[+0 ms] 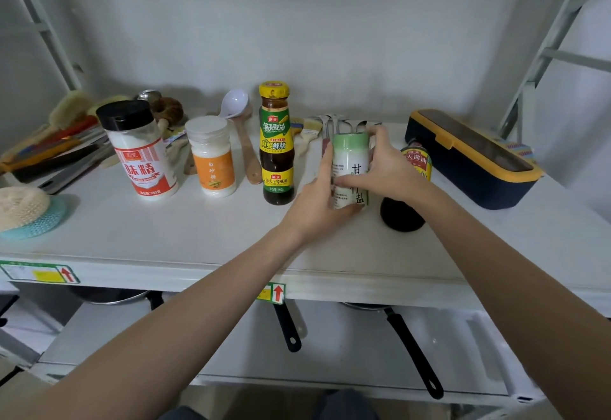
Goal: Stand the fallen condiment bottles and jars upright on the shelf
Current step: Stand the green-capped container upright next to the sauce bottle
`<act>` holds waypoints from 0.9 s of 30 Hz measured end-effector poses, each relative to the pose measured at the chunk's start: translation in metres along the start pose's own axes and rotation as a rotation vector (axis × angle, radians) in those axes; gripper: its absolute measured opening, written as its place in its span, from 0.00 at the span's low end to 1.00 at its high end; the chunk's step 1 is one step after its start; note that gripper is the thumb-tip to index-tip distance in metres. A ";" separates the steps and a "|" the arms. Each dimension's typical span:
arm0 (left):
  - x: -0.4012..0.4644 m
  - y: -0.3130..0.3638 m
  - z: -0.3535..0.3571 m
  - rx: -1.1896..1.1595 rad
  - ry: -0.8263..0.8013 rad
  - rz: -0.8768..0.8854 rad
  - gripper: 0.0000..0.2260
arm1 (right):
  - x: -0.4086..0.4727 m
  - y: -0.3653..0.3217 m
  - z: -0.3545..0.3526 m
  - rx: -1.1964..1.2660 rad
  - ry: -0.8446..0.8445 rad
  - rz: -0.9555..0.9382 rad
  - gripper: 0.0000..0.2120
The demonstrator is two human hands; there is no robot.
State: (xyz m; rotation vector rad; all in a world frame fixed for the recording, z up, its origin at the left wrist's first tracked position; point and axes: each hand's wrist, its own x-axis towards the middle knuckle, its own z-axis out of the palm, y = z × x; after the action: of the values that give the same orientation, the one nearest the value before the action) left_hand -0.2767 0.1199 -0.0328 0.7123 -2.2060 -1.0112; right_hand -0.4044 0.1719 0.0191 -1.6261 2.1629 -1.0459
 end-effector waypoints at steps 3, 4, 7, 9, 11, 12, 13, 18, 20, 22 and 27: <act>0.004 -0.003 -0.002 0.005 -0.046 0.011 0.47 | 0.001 0.003 -0.011 -0.015 -0.034 -0.031 0.40; 0.005 -0.003 -0.004 0.000 -0.064 0.011 0.47 | 0.001 0.003 -0.015 -0.018 -0.042 -0.037 0.38; 0.005 -0.005 -0.009 -0.012 -0.110 -0.001 0.46 | 0.000 0.005 -0.019 0.005 -0.099 -0.060 0.32; 0.005 -0.008 -0.010 0.011 -0.110 0.007 0.46 | 0.000 0.004 -0.021 0.061 -0.130 -0.024 0.29; 0.004 -0.011 -0.010 0.021 -0.104 0.006 0.45 | 0.001 0.004 -0.022 0.119 -0.141 0.015 0.28; 0.004 -0.013 -0.009 0.023 -0.101 -0.003 0.45 | 0.001 0.005 -0.023 0.133 -0.138 0.016 0.27; 0.004 -0.015 -0.008 0.028 -0.093 -0.013 0.45 | 0.001 0.005 -0.023 0.138 -0.133 0.009 0.27; 0.004 -0.017 -0.003 0.062 -0.028 -0.050 0.40 | 0.000 0.009 -0.020 0.106 -0.108 -0.023 0.29; 0.005 -0.017 -0.003 0.081 -0.026 -0.057 0.38 | 0.001 0.011 -0.019 0.080 -0.098 -0.037 0.30; 0.007 -0.018 -0.004 0.097 -0.023 -0.064 0.34 | 0.002 0.010 -0.017 0.054 -0.097 -0.052 0.31; 0.010 -0.016 -0.004 0.124 -0.005 -0.089 0.31 | 0.004 0.008 -0.017 0.040 -0.109 -0.079 0.30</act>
State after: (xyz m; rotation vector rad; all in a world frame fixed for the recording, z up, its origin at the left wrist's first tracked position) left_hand -0.2775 0.1020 -0.0408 0.8711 -2.2741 -0.9262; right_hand -0.4216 0.1760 0.0263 -1.7214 2.0111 -0.9912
